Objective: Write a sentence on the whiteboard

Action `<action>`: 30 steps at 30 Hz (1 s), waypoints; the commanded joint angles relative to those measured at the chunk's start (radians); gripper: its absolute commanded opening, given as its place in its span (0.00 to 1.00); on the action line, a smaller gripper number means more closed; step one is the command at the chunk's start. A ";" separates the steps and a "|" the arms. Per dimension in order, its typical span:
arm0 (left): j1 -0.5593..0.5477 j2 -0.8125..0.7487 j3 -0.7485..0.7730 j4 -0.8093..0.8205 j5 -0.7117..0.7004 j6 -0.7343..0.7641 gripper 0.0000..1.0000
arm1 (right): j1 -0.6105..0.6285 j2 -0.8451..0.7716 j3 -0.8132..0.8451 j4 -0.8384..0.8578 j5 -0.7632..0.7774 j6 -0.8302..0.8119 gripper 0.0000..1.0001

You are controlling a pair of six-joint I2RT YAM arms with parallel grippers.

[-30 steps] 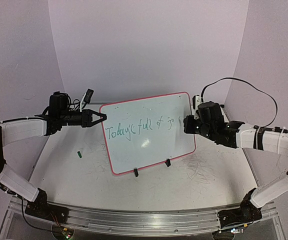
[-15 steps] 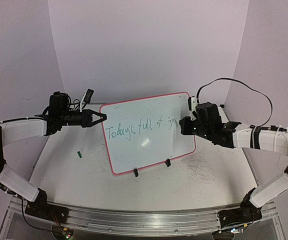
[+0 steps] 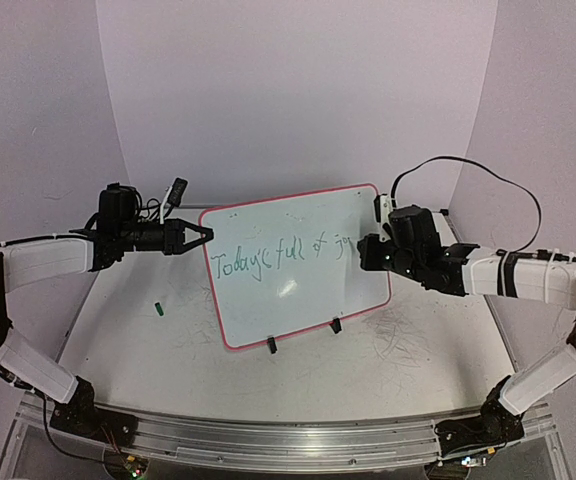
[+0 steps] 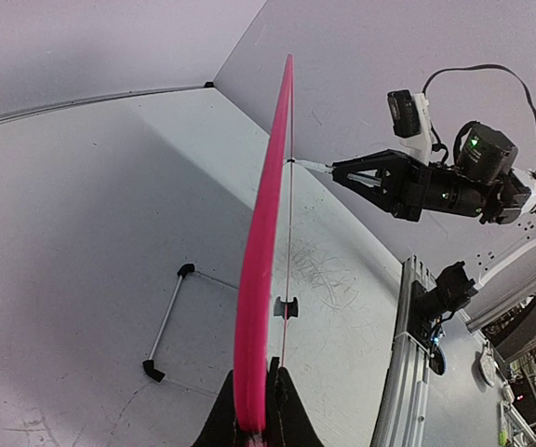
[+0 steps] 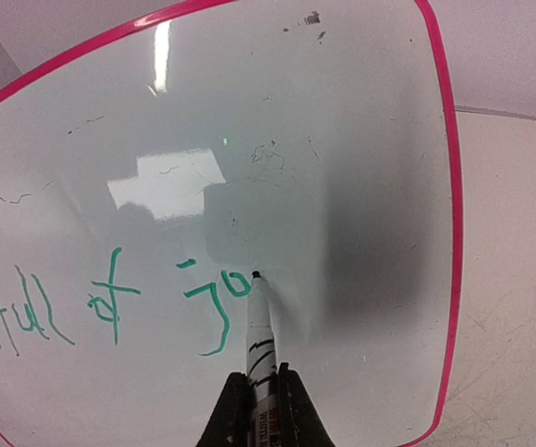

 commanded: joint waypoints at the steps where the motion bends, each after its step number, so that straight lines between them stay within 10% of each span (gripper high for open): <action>1: -0.018 0.025 0.017 -0.057 -0.087 0.105 0.00 | 0.003 0.025 0.037 0.024 0.025 0.002 0.00; 30: -0.021 0.026 0.018 -0.059 -0.080 0.105 0.00 | 0.004 -0.025 -0.024 -0.037 0.019 0.047 0.00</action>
